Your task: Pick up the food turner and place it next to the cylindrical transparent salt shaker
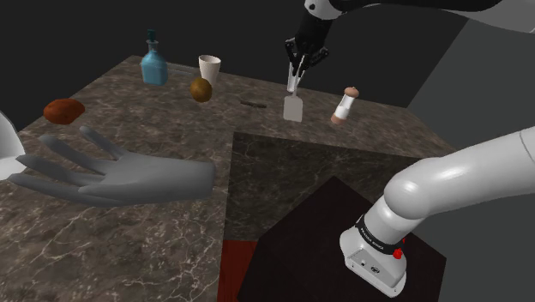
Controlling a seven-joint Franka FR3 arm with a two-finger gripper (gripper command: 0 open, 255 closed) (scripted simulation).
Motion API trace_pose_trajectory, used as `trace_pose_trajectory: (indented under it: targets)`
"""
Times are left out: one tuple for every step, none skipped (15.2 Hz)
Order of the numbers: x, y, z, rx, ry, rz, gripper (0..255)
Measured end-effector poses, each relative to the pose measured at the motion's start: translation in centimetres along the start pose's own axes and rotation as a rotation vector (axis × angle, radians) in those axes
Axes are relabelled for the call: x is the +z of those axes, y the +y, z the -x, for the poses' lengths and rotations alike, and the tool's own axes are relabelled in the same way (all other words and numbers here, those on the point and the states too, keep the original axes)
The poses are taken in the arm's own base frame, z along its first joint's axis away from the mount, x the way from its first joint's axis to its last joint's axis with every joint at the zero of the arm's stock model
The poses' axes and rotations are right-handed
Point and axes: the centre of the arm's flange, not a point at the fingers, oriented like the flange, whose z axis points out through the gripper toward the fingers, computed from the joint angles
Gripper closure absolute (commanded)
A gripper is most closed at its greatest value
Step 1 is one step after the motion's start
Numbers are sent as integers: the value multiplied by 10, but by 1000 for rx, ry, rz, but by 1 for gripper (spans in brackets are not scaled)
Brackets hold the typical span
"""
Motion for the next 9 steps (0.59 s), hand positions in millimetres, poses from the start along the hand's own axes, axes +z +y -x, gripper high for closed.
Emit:
trace_pose_trajectory:
  targets:
    - [-1, 12, -4, 0, 0, 0, 255]
    - [-1, 26, -8, 0, 0, 0, 255]
    - [4, 38, -11, 0, 0, -1, 255]
    - [4, 52, -15, 0, 0, 0, 255]
    - [7, 62, -22, 0, 0, 0, 255]
    - [10, 76, -26, 0, -1, -1, 255]
    - [11, 88, -29, 0, 0, -1, 255]
    - [13, 100, -33, 0, -1, -1, 255]
    - [13, 112, -37, 0, -1, -1, 255]
